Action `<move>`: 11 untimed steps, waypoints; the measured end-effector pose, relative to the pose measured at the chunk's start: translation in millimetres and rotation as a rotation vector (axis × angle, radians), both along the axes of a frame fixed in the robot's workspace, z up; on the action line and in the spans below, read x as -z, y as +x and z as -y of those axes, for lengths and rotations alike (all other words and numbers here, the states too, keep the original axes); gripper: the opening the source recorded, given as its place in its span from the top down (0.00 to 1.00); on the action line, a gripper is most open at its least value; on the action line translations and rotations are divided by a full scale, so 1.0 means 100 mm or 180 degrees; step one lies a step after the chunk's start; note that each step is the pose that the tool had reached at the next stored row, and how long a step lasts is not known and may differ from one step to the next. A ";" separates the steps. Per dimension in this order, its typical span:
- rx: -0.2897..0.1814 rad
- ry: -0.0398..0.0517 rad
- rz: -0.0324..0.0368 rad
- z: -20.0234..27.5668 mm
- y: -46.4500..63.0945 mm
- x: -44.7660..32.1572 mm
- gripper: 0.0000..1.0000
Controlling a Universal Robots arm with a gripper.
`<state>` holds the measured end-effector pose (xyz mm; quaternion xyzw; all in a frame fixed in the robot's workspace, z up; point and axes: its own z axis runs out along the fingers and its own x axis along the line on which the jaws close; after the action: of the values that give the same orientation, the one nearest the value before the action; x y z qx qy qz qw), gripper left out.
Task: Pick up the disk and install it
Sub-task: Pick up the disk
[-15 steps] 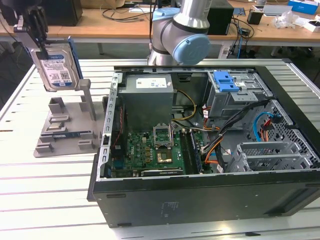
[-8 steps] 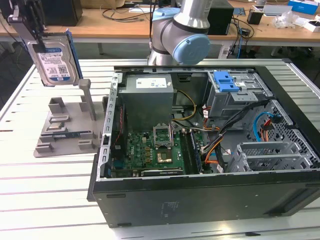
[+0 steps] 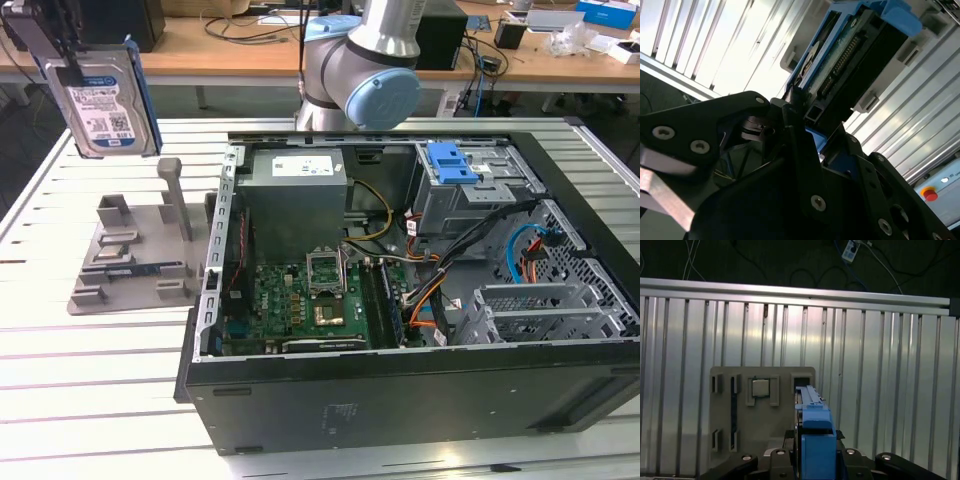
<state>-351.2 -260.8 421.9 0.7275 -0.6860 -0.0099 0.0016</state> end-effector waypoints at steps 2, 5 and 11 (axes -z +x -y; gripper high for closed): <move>0.0000 0.0000 0.0000 0.000 0.00 -0.070 0.64; 0.0000 0.0000 0.0000 -0.001 0.00 -0.168 0.64; 0.0000 0.0000 0.0000 -0.002 0.00 -0.378 0.64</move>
<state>-351.2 -260.6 459.7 0.7275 -0.6860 -0.0099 0.0016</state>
